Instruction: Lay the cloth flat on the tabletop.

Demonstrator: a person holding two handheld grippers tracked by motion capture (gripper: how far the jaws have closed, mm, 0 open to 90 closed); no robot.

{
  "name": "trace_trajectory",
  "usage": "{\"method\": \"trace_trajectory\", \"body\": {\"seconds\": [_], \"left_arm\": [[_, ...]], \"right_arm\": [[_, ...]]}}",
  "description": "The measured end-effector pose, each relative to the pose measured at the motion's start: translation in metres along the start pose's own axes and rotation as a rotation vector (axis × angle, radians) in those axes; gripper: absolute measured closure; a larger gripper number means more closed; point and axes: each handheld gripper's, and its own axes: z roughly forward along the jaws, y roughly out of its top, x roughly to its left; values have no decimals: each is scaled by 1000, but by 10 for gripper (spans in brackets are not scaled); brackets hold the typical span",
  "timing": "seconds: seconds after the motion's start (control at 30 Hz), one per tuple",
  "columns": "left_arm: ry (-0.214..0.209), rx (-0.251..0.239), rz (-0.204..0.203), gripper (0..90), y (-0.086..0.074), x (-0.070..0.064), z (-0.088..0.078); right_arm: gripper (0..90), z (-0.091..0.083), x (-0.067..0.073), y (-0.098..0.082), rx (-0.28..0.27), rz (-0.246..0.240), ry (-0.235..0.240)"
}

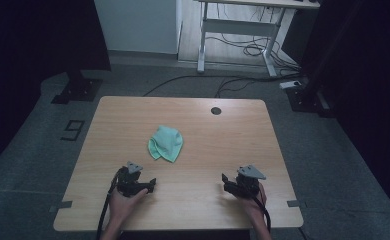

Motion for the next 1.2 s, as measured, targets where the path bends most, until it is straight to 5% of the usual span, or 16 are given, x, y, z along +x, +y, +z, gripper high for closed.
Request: {"method": "trace_trajectory", "body": {"seconds": [0.3,0.53,0.73,0.9,1.2], "left_arm": [[27,-91,45,194,-6,-8,-17],[24,-119,-6,225,-7,-5,-25],[4,-132,-26,245,-4,-1,-29],[-6,-123,18,245,2,-5,-25],[1,-162,50,271,3,3,-28]], "right_arm": [[223,0,1,1,10,3,33],[222,0,8,7,-1,13,80],[201,13,27,19,-3,-17,146],[193,20,39,31,-16,-29,172],[194,70,78,81,-18,-68,224]]}}
